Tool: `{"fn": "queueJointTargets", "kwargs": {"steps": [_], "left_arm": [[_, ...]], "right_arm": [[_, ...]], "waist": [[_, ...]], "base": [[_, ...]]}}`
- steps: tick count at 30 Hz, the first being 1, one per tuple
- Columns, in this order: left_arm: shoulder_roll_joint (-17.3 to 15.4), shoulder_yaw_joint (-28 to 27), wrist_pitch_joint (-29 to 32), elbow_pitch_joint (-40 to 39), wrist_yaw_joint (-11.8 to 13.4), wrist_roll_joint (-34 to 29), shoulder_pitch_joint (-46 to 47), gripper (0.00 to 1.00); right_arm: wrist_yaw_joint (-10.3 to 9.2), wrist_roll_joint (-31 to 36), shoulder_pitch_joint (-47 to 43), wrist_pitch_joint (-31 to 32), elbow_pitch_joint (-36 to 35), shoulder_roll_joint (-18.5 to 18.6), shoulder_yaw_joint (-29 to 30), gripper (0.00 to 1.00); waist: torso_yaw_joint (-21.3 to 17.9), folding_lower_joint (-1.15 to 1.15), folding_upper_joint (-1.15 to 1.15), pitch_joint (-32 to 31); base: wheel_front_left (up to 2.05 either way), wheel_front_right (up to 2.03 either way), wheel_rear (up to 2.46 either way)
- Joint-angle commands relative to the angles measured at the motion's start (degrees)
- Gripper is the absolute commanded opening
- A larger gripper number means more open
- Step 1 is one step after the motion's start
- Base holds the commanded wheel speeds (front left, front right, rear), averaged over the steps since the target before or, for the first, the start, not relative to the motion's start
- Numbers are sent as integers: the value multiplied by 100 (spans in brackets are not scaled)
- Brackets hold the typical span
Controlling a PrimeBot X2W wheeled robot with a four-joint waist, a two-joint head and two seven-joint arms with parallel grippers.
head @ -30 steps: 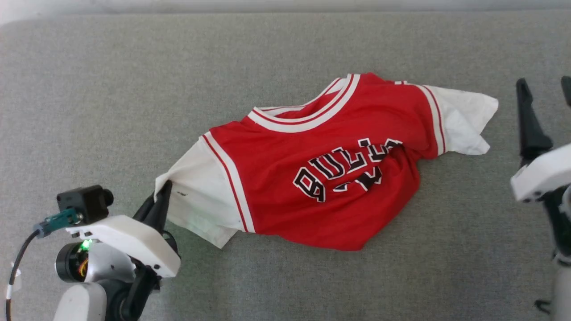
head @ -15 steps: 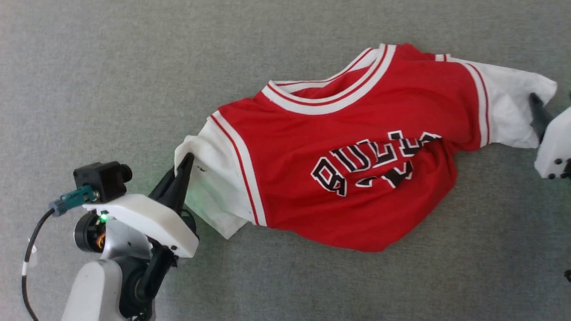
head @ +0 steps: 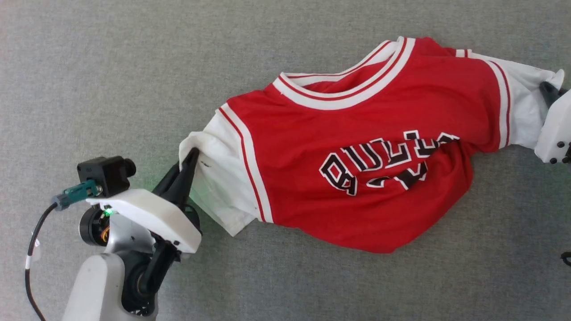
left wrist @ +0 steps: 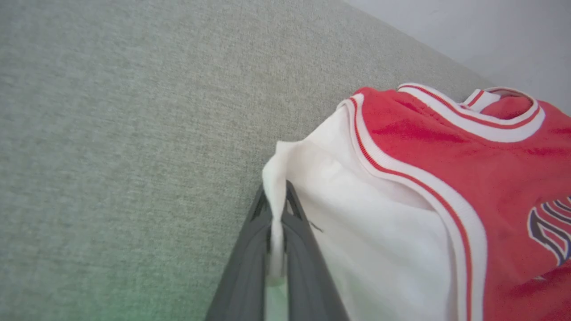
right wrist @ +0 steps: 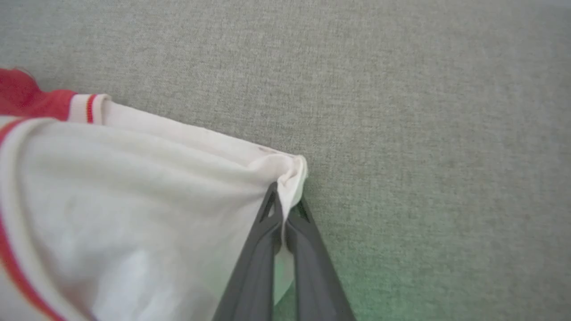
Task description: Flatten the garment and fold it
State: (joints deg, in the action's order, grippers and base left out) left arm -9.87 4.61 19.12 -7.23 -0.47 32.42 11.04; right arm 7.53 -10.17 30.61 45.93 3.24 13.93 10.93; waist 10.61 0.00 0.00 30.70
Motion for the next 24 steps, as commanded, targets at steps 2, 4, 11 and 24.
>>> {"fn": "queueJointTargets", "kwargs": {"steps": [2, 4, 11, 24], "left_arm": [[-1, 3, -41, 74, -46, 46, 100, 0], [-10, 3, -87, 88, -64, 39, 148, 0], [-131, 49, -330, 95, -69, -282, 692, 0], [-739, 419, 281, 517, -264, -1080, 3166, 0]], "right_arm": [[-4, 14, -74, -71, 31, -64, -58, 0], [-4, 21, -19, -356, -60, -83, -70, 0], [-4, 128, 302, -1599, -242, -347, -15, 0], [-4, 10, 1687, -2315, -110, -164, -910, 0]], "waist": [[-70, 0, 0, -92], [-124, 0, 0, -195], [-378, 0, 0, -794], [-1001, 0, 0, -2058]], "base": [[0, 0, 0], [0, 0, 0], [0, 0, 0], [0, 0, 0]]}}
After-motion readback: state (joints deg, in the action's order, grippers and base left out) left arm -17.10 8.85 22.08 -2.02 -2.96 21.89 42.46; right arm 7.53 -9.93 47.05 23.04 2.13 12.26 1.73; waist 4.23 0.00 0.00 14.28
